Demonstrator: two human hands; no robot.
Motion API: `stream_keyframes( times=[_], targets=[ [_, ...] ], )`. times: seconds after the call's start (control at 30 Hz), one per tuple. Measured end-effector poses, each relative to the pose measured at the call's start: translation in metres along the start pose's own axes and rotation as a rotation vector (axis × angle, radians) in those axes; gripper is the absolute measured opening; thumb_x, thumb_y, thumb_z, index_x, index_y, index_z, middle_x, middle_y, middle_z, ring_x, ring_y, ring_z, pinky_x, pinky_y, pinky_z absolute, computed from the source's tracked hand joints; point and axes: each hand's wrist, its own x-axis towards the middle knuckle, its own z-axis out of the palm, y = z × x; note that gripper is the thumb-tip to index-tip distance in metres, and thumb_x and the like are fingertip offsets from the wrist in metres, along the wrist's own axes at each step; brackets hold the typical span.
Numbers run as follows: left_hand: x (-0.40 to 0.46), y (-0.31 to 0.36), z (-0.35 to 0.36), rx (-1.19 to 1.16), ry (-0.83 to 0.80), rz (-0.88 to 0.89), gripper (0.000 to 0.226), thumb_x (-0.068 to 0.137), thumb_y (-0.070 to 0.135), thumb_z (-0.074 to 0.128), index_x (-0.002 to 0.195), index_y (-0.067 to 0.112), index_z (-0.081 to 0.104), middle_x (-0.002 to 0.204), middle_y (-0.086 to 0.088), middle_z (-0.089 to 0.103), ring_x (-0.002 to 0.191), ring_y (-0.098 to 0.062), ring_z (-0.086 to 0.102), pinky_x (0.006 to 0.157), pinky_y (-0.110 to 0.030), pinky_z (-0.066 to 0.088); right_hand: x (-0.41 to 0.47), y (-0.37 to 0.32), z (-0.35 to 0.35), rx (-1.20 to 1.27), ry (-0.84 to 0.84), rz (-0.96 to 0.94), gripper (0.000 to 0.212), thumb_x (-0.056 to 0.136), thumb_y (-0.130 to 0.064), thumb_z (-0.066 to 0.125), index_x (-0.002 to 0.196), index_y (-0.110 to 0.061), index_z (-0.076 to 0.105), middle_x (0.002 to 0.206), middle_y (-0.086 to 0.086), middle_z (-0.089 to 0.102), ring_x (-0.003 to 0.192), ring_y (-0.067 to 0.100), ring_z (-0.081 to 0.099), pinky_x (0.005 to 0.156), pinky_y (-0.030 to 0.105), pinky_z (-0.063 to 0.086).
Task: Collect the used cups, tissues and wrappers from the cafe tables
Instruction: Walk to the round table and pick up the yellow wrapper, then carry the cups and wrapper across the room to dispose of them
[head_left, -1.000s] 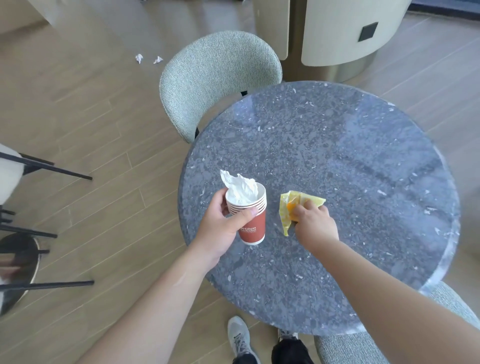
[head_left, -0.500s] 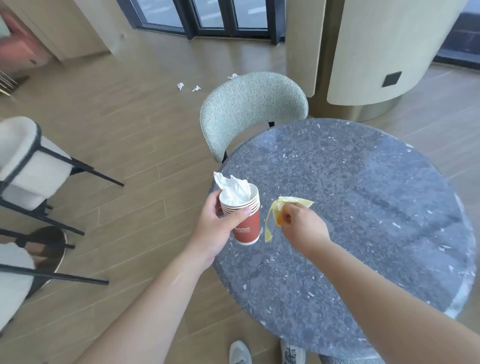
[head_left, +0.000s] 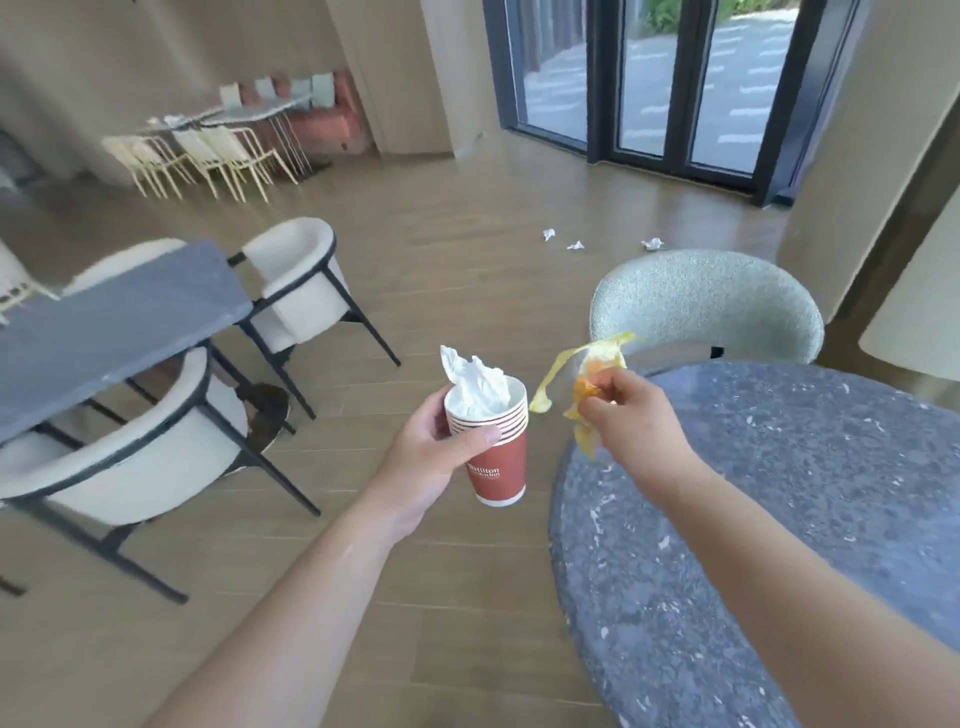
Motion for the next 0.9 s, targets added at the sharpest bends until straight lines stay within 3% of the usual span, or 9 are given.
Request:
stream_keyframes(
  times=[0.13, 0.27, 0.4, 0.53, 0.7, 0.9],
  targets=[
    [-0.023, 0.025, -0.052, -0.009, 0.033, 0.033, 0.061, 0.065, 0.03, 0.081, 0.123, 0.021, 0.065, 0.117, 0.005, 0.077, 0.106, -0.007, 0.072, 0.081, -0.018, 0.055, -0.005, -0.041, 0.058, 0.122, -0.203, -0.01, 0.003, 0.074, -0.017, 0.063, 0.072, -0.019, 0.064, 0.062, -0.008, 0.053, 0.062, 0.013, 0.047, 0.064, 0.029, 0.038],
    [-0.042, 0.044, -0.101, 0.001, 0.075, 0.055, 0.07, 0.064, 0.032, 0.082, 0.13, 0.02, 0.061, 0.121, 0.005, 0.075, 0.11, -0.008, 0.07, 0.083, -0.019, 0.054, -0.012, -0.076, 0.109, 0.164, -0.392, -0.051, 0.02, 0.073, -0.025, 0.067, 0.09, -0.016, 0.07, 0.078, 0.006, 0.067, 0.073, 0.018, 0.058, 0.075, 0.04, 0.047],
    [-0.058, 0.05, -0.151, -0.021, 0.109, 0.07, 0.072, 0.063, 0.032, 0.082, 0.13, 0.02, 0.061, 0.12, 0.005, 0.076, 0.11, -0.009, 0.07, 0.083, -0.021, 0.055, -0.02, -0.096, 0.162, 0.202, -0.572, -0.079, 0.022, 0.081, -0.026, 0.069, 0.101, -0.019, 0.073, 0.1, 0.014, 0.074, 0.081, 0.017, 0.065, 0.076, 0.039, 0.051],
    [-0.077, 0.046, -0.203, -0.049, 0.142, 0.081, 0.074, 0.064, 0.03, 0.082, 0.133, 0.016, 0.06, 0.126, -0.002, 0.073, 0.117, -0.017, 0.067, 0.091, -0.027, 0.053, -0.034, -0.111, 0.219, 0.244, -0.749, -0.074, 0.016, 0.083, -0.035, 0.07, 0.096, -0.028, 0.076, 0.09, -0.004, 0.075, 0.076, 0.008, 0.066, 0.064, 0.024, 0.05],
    [-0.104, 0.036, -0.276, -0.082, 0.226, 0.094, 0.07, 0.064, 0.031, 0.082, 0.13, 0.017, 0.063, 0.126, -0.004, 0.074, 0.115, -0.019, 0.068, 0.089, -0.027, 0.054, -0.05, -0.126, 0.298, 0.262, -0.848, -0.024, 0.023, 0.082, -0.037, 0.069, 0.1, -0.022, 0.072, 0.093, 0.009, 0.065, 0.083, 0.024, 0.05, 0.071, 0.035, 0.041],
    [-0.136, 0.024, -0.36, -0.094, 0.258, 0.075, 0.065, 0.061, 0.034, 0.08, 0.123, 0.022, 0.065, 0.115, 0.004, 0.077, 0.106, -0.011, 0.072, 0.083, -0.021, 0.054, -0.066, -0.133, 0.391, 0.268, -0.986, 0.017, 0.043, 0.081, -0.033, 0.068, 0.116, -0.009, 0.065, 0.115, 0.035, 0.06, 0.096, 0.032, 0.055, 0.082, 0.047, 0.041]
  ],
)
